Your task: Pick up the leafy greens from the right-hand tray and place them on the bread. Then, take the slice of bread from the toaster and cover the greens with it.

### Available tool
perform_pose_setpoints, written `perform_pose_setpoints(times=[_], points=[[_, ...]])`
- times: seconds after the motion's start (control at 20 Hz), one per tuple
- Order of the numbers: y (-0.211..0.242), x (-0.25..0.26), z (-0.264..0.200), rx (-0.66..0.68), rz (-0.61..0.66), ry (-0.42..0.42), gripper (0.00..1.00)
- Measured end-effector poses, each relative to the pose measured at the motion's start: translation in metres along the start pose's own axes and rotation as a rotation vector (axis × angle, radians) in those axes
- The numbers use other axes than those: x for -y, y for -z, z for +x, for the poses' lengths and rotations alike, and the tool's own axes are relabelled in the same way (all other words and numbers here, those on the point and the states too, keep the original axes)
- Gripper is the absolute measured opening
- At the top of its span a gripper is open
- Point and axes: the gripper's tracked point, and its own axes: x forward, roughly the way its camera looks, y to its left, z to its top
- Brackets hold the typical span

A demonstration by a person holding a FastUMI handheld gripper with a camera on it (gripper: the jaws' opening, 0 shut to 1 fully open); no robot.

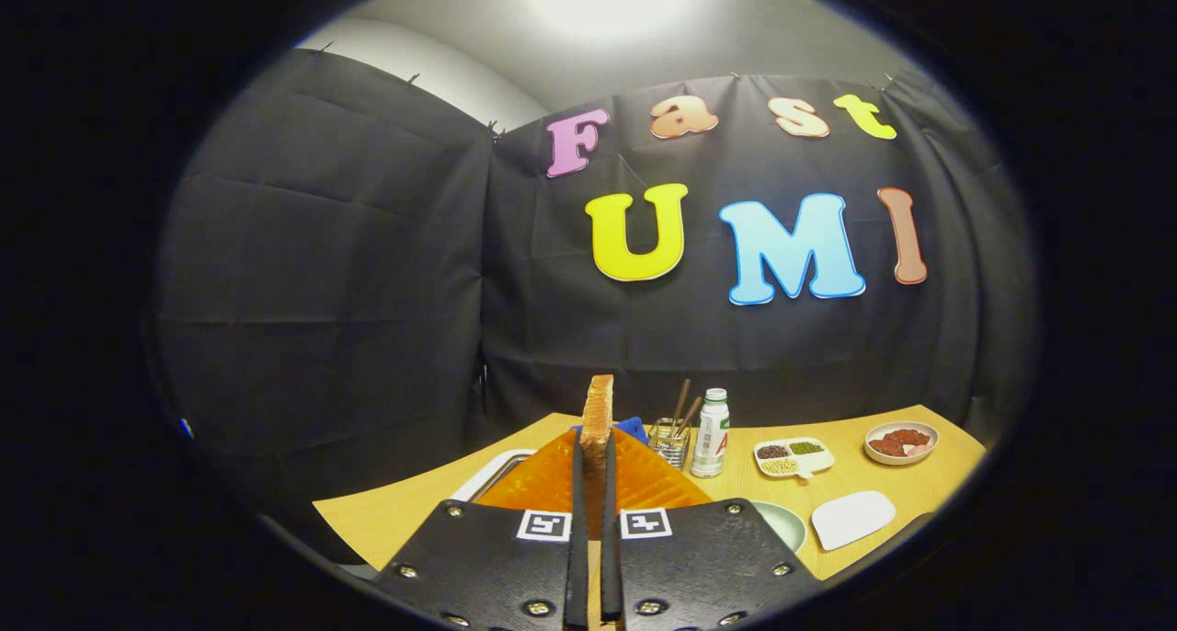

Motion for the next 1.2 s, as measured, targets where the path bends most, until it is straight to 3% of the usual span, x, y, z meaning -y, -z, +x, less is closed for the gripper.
perform_pose_setpoints(times=[0.35,0.7,1.2], points=[[0.031,0.058,-0.005,-0.061,0.004,0.094,0.05],[0.075,0.101,-0.002,-0.122,0.037,0.124,0.05],[0.097,0.118,0.009,-0.154,0.088,0.144,0.05]])
